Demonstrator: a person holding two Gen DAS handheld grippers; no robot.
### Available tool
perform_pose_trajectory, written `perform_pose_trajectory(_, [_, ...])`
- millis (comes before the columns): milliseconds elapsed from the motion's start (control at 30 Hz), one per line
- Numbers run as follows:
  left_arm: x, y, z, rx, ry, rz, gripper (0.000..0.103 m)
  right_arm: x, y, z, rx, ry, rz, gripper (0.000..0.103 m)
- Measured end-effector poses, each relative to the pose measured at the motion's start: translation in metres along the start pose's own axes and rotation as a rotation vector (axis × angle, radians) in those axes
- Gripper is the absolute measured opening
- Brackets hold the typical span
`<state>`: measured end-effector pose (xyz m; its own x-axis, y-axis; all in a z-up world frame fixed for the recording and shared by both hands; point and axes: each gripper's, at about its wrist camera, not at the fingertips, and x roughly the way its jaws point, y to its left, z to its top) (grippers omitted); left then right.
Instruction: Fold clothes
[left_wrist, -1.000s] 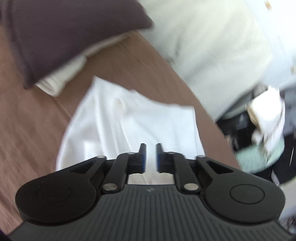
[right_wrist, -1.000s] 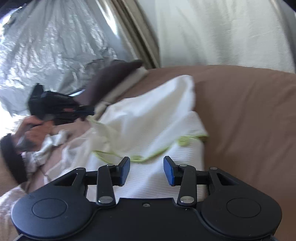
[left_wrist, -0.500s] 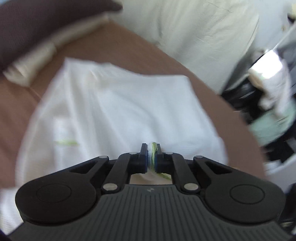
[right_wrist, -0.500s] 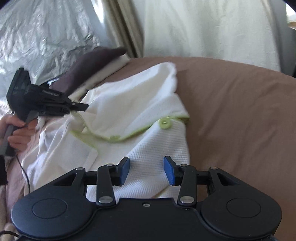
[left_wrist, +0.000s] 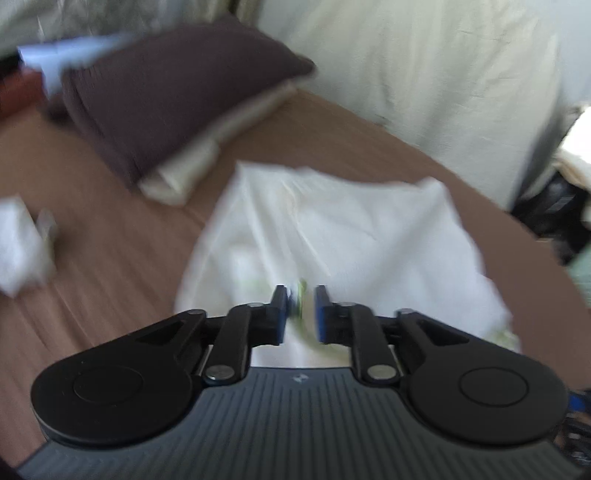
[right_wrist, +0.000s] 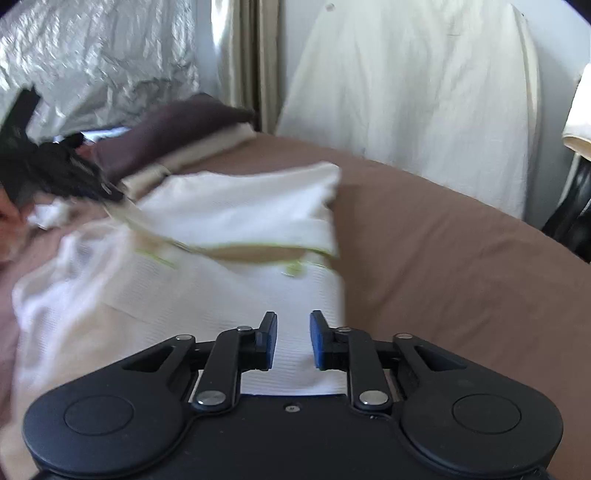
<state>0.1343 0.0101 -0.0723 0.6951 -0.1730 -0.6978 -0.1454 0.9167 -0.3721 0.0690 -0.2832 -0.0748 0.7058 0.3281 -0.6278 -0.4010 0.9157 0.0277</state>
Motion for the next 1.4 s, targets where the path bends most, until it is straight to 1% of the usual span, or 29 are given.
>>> perform_pose_trajectory(100, [-0.011,0.000,-0.034,-0.005,0.030,-0.115,0.024,-0.008,0.014,0.000,0.079,0.026,0.172,0.026])
perform_pose_trajectory(133, [-0.015,-0.002,-0.046,0.015,0.047,-0.149,0.024,-0.009,0.020,0.000,0.103,0.038,0.236,0.027])
perform_pose_trajectory(167, [-0.018,-0.004,-0.056,0.044,0.062,-0.166,0.024,-0.007,0.026,-0.001,0.121,0.055,0.288,0.029])
perform_pose_trajectory(233, [-0.027,-0.008,-0.077,0.116,0.071,-0.166,0.029,-0.001,0.036,-0.005,0.152,0.086,0.349,0.031])
perform_pose_trajectory(267, [-0.026,-0.010,-0.081,0.130,0.079,-0.155,0.037,0.002,0.041,-0.007,0.168,0.101,0.379,0.032])
perform_pose_trajectory(300, [-0.024,-0.012,-0.085,0.144,0.088,-0.143,0.040,0.005,0.044,-0.010,0.188,0.111,0.393,0.033])
perform_pose_trajectory(333, [-0.022,-0.013,-0.089,0.158,0.097,-0.131,0.043,0.010,0.047,-0.014,0.216,0.123,0.405,0.038])
perform_pose_trajectory(367, [-0.021,-0.015,-0.093,0.171,0.105,-0.120,0.043,0.017,0.050,-0.018,0.241,0.137,0.410,0.042])
perform_pose_trajectory(433, [-0.017,-0.018,-0.102,0.199,0.123,-0.096,0.043,0.030,0.056,-0.025,0.264,0.151,0.399,0.044])
perform_pose_trajectory(467, [-0.015,-0.019,-0.105,0.214,0.129,-0.080,0.039,0.035,0.058,-0.029,0.276,0.160,0.384,0.045])
perform_pose_trajectory(500, [-0.012,-0.022,-0.106,0.234,0.128,-0.052,0.031,0.040,0.059,-0.033,0.289,0.168,0.370,0.045])
perform_pose_trajectory(533, [-0.010,-0.024,-0.108,0.255,0.130,-0.033,0.026,0.043,0.059,-0.035,0.305,0.166,0.368,0.045])
perform_pose_trajectory(567, [-0.011,-0.027,-0.109,0.270,0.125,-0.028,0.009,0.045,0.058,-0.038,0.321,0.163,0.367,0.045])
perform_pose_trajectory(600, [-0.013,-0.029,-0.110,0.284,0.119,-0.024,0.003,0.048,0.058,-0.040,0.336,0.160,0.367,0.046])
perform_pose_trajectory(700, [-0.034,-0.036,-0.110,0.302,0.061,-0.009,0.003,0.049,0.061,-0.038,0.298,0.128,0.365,0.046])
perform_pose_trajectory(800, [-0.058,-0.042,-0.113,0.285,-0.005,0.001,0.003,0.050,0.064,-0.036,0.262,0.098,0.356,0.044])
perform_pose_trajectory(900, [-0.071,-0.043,-0.124,0.295,-0.036,0.059,0.002,0.046,0.069,-0.032,0.219,0.071,0.344,0.044])
perform_pose_trajectory(933, [-0.072,-0.042,-0.128,0.305,-0.038,0.097,0.002,0.044,0.070,-0.031,0.209,0.063,0.338,0.044])
perform_pose_trajectory(967, [-0.072,-0.039,-0.131,0.311,-0.034,0.133,0.000,0.045,0.068,-0.032,0.225,0.065,0.341,0.044])
perform_pose_trajectory(1067, [-0.069,-0.030,-0.138,0.318,-0.016,0.230,0.000,0.050,0.061,-0.033,0.278,0.075,0.350,0.045])
perform_pose_trajectory(1133, [-0.063,-0.015,-0.134,0.242,0.031,0.211,0.000,0.056,0.057,-0.034,0.300,0.073,0.359,0.045])
perform_pose_trajectory(1167, [-0.063,-0.009,-0.131,0.193,0.041,0.181,0.000,0.064,0.056,-0.032,0.307,0.064,0.365,0.045])
perform_pose_trajectory(1200, [-0.066,-0.005,-0.128,0.166,0.031,0.159,0.000,0.071,0.055,-0.030,0.312,0.062,0.361,0.044])
perform_pose_trajectory(1233, [-0.068,-0.002,-0.124,0.139,0.022,0.137,0.000,0.075,0.059,-0.026,0.303,0.053,0.353,0.027])
perform_pose_trajectory(1267, [-0.071,0.002,-0.121,0.117,0.012,0.121,0.000,0.079,0.064,-0.022,0.293,0.044,0.346,0.008])
perform_pose_trajectory(1333, [-0.076,0.009,-0.115,0.104,-0.008,0.128,0.000,0.075,0.081,-0.014,0.255,-0.004,0.397,0.008])
perform_pose_trajectory(1400, [-0.081,0.016,-0.110,0.091,-0.028,0.135,0.000,0.070,0.105,-0.010,0.190,-0.015,0.452,0.008])
